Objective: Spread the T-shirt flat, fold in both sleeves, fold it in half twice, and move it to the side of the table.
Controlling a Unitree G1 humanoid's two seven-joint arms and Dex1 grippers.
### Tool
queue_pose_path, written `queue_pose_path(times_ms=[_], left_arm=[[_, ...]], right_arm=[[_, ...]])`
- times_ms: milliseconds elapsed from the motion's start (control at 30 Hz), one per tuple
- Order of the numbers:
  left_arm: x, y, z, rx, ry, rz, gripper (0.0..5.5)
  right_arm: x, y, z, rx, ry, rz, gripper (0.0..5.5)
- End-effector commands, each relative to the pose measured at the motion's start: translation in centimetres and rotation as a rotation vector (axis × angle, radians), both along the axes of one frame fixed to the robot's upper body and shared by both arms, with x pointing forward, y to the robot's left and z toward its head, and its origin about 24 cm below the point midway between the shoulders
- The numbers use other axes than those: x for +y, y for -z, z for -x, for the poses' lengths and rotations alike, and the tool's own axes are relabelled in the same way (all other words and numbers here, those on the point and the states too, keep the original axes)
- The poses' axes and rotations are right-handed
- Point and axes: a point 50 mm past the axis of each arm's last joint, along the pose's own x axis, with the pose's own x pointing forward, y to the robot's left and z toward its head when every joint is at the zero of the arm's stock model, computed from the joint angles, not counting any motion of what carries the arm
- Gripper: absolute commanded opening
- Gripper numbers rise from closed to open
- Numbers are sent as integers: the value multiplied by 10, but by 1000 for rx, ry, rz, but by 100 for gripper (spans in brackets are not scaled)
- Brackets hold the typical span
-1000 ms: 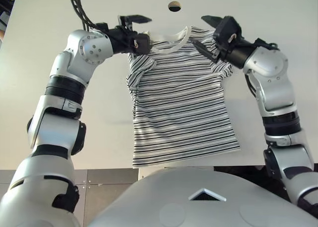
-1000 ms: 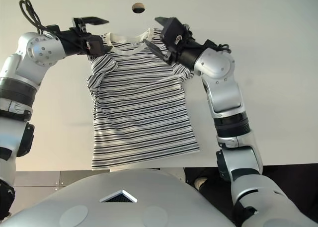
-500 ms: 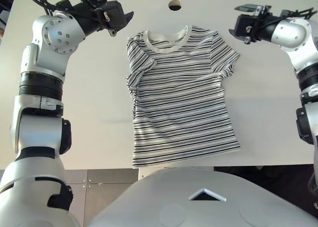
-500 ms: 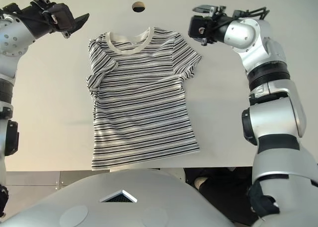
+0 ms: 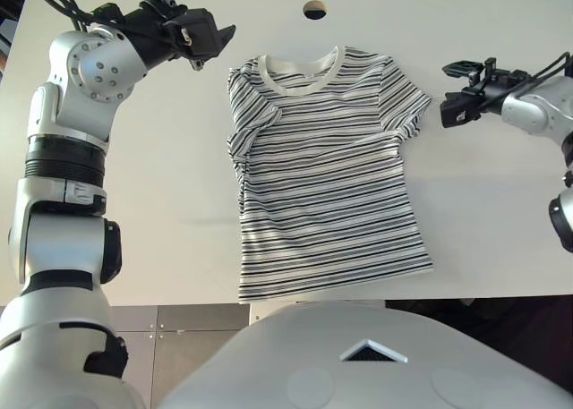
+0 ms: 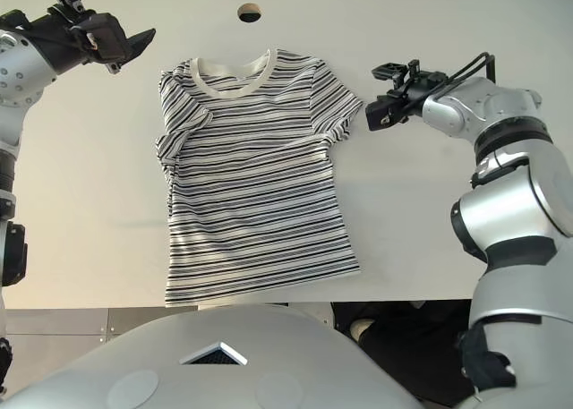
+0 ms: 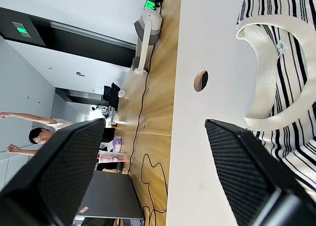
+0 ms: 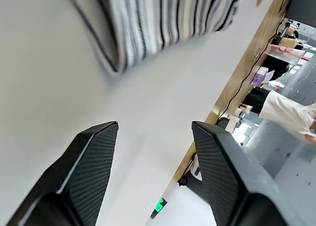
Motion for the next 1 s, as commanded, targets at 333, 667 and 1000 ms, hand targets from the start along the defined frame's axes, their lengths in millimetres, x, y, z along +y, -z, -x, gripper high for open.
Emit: queue_pose_path(times_ms=[333,667,1000], left_arm=[[0,1,1,10,1,-22,376],[2,2,2,12,-9,-24,376],[3,6,2,18,-19,-28,380]], right_arm=[[10,32,21,75,-96,-11,276],[21,42,28,147,-154,-19,276],[27,61,39,215,-135,-17,209]])
